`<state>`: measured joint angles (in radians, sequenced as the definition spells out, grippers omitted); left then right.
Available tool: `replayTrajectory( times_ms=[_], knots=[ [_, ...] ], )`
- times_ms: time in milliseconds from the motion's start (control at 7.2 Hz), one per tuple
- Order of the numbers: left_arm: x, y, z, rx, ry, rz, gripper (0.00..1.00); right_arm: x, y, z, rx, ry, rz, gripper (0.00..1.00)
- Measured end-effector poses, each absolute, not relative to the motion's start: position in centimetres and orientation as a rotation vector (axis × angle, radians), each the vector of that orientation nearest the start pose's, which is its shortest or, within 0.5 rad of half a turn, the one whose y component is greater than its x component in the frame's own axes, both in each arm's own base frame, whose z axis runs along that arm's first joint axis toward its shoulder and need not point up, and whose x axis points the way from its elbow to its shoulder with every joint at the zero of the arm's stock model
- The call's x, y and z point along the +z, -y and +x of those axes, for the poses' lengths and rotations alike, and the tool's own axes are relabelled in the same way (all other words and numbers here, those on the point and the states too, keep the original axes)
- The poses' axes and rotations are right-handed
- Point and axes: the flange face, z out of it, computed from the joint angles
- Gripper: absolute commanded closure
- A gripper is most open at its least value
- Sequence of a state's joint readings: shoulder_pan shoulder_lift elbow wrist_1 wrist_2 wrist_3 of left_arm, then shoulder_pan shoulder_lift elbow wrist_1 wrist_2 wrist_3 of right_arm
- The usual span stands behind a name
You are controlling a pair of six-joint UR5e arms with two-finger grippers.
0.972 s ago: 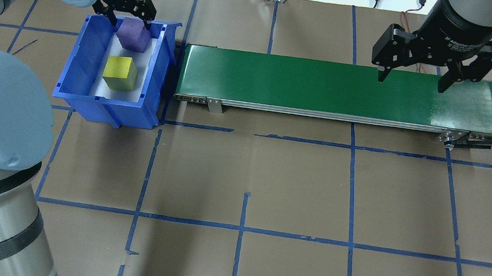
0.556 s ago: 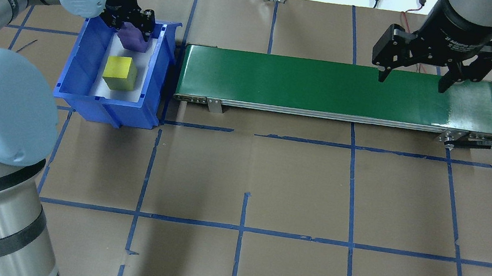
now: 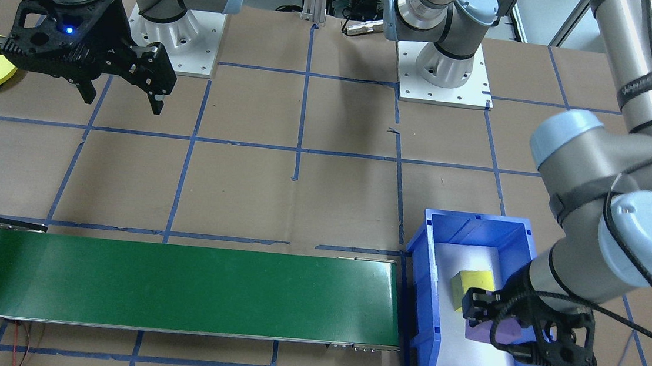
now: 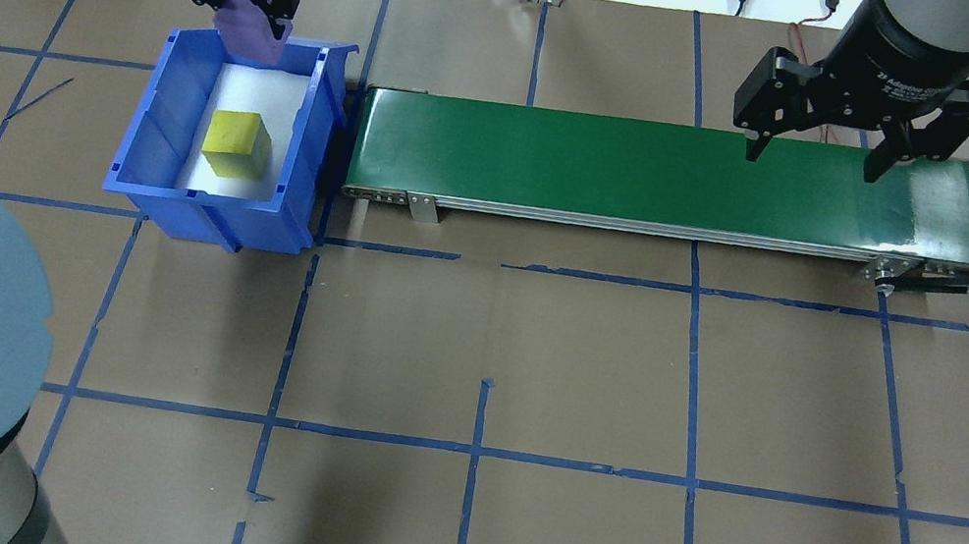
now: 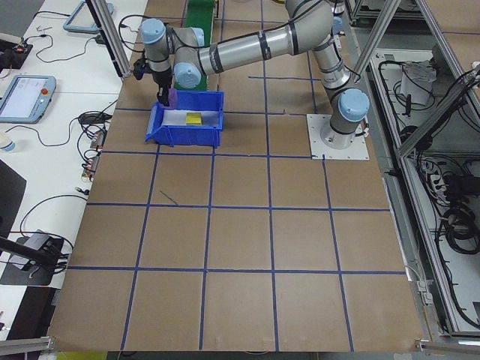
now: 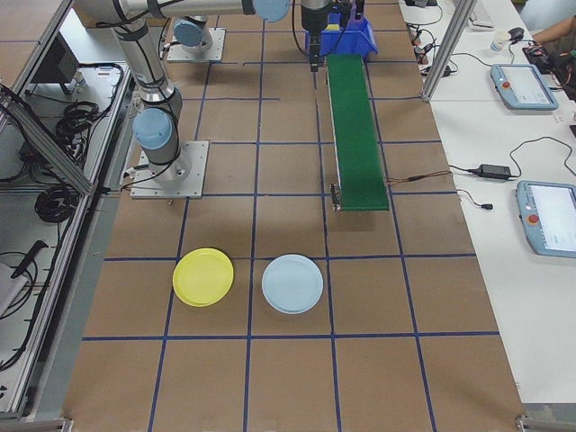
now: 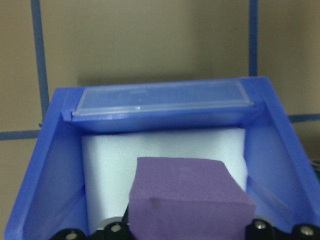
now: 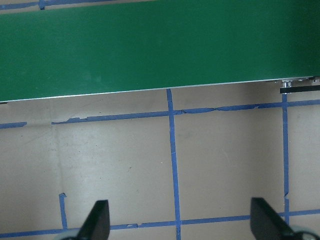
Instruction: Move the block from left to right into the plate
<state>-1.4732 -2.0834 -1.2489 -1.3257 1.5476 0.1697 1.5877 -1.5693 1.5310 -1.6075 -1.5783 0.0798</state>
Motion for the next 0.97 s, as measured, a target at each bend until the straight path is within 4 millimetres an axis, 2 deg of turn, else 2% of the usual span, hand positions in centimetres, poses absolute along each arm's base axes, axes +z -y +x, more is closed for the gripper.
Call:
replayTrajectory(
  times_ms=[139, 278, 417, 556, 694, 833, 972],
  knots=[
    [38.3, 69.5, -9.8, -0.091, -3.140, 0.148, 0.75, 51.1, 49.7, 14.1, -0.120, -3.142, 0.099, 0.00],
    [38.9, 68.4, -13.9, -0.097, -3.099, 0.204, 0.75, 51.1, 49.7, 14.1, -0.120, -3.142, 0.099, 0.00],
    [38.3, 67.7, -17.4, -0.103, -3.064, 0.241, 0.75, 51.1, 49.7, 14.1, -0.121, -3.142, 0.099, 0.00],
    [36.0, 67.3, -20.3, -0.122, -3.056, 0.227, 0.75, 51.1, 49.7, 14.1, -0.120, -3.142, 0.099, 0.00],
    [32.9, 67.0, -22.6, -0.145, -3.066, 0.180, 0.75, 51.1, 49.7, 14.1, -0.121, -3.142, 0.099, 0.00],
    [30.3, 66.8, -24.1, -0.135, -3.090, 0.137, 0.75, 51.2, 49.7, 14.1, -0.123, -3.142, 0.097, 0.00],
    [28.8, 66.6, -25.1, -0.115, -3.121, 0.118, 0.75, 51.2, 49.7, 14.1, -0.123, -3.143, 0.091, 0.00]
  ],
)
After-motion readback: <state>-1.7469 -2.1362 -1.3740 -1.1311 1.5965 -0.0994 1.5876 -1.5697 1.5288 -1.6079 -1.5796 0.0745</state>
